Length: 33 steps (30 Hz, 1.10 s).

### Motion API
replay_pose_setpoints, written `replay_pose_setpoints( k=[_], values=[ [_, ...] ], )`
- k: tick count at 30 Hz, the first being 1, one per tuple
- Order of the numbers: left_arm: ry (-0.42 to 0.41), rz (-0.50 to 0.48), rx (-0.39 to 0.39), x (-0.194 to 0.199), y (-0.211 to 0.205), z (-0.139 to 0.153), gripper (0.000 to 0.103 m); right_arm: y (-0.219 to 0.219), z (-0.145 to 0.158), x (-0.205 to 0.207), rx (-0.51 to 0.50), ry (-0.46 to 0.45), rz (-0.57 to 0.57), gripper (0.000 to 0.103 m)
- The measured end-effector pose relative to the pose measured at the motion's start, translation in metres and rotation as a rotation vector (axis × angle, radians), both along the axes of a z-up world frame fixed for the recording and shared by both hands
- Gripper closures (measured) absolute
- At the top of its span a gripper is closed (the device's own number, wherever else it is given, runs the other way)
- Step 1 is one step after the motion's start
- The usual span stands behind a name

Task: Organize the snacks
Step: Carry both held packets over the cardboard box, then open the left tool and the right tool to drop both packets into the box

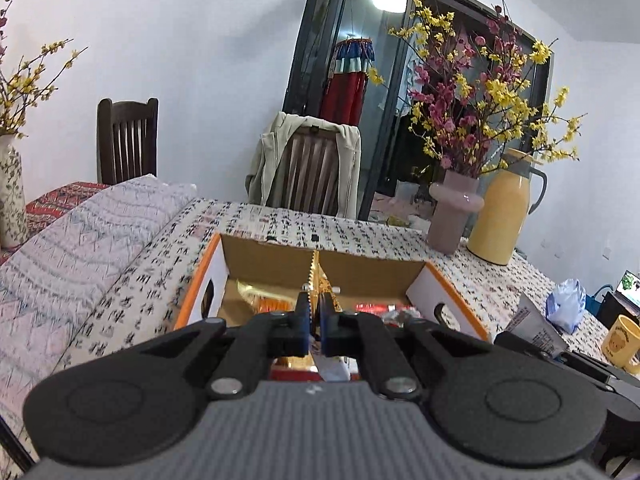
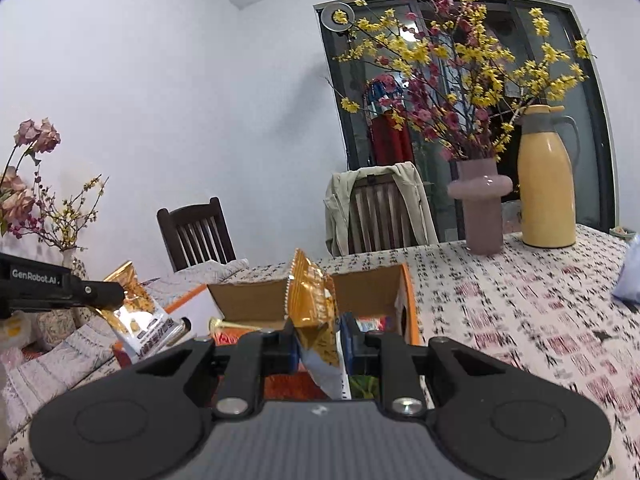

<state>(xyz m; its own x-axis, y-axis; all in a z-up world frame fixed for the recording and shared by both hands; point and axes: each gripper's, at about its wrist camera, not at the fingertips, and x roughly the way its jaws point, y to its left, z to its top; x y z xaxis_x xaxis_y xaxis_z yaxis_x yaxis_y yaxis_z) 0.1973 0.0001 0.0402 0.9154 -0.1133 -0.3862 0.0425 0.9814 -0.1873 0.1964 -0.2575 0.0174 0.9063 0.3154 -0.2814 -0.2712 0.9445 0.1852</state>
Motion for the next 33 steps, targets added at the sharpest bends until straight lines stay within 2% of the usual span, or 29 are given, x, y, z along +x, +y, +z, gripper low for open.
replay_pose_setpoints(
  k=[6,14,22,29,32,33],
  values=[
    [-0.002,-0.005,-0.004,0.025,0.000,0.002,0.098,0.015,0.011,0.028,-0.025,-0.002,0.013,0.084],
    [0.023,0.004,0.002,0.066,0.003,-0.008,0.098,0.034,0.010,0.073,-0.048,0.015,0.025,0.084],
    [0.074,0.042,0.004,0.093,0.016,-0.039,0.098,0.038,-0.018,0.104,-0.049,0.075,0.021,0.084],
    [0.080,0.040,0.004,0.091,0.019,-0.043,0.097,0.040,-0.027,0.107,-0.061,0.122,0.034,0.083],
    [0.085,0.057,0.010,0.090,0.019,-0.045,0.092,0.039,-0.028,0.107,-0.072,0.135,0.020,0.080],
    [0.083,0.062,0.010,0.089,0.020,-0.045,0.081,0.039,-0.028,0.106,-0.074,0.137,0.014,0.078]
  ],
)
